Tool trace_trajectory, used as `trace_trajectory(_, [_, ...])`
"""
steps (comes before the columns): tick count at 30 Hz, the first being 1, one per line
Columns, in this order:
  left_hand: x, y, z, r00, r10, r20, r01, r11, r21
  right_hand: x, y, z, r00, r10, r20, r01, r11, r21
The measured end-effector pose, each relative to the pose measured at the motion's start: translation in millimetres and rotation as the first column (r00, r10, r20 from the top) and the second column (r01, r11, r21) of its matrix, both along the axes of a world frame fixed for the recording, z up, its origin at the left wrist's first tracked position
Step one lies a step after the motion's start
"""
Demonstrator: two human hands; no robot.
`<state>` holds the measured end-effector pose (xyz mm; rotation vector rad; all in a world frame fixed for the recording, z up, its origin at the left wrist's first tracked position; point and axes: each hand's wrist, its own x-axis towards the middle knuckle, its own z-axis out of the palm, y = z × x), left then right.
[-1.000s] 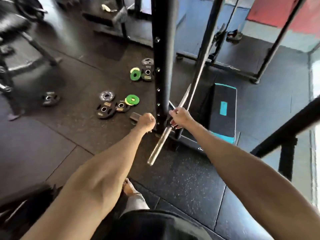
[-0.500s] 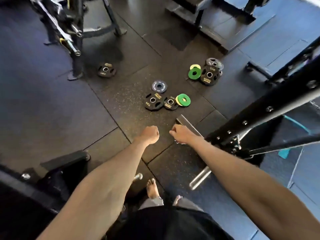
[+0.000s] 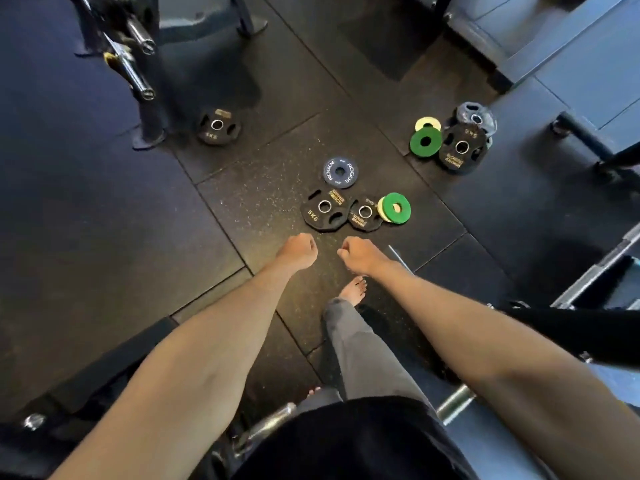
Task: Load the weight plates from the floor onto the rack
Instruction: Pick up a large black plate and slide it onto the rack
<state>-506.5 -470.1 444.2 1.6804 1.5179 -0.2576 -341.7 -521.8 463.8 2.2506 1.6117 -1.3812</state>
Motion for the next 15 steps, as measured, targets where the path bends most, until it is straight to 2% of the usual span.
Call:
trace_trajectory(9, [51, 166, -84, 0.997, -0.029, -0.069, 0.03, 1.0, 0.001, 34, 154, -103, 0.981, -0.182, -0.061, 0.18, 0.983, -0.044])
trace_trajectory(15, [64, 251, -204, 0.995, -0.055, -0.088, 0.054, 0.998, -0.014, 38, 222, -225, 0.932, -0.36, -0.048, 0.355, 0.931, -0.086])
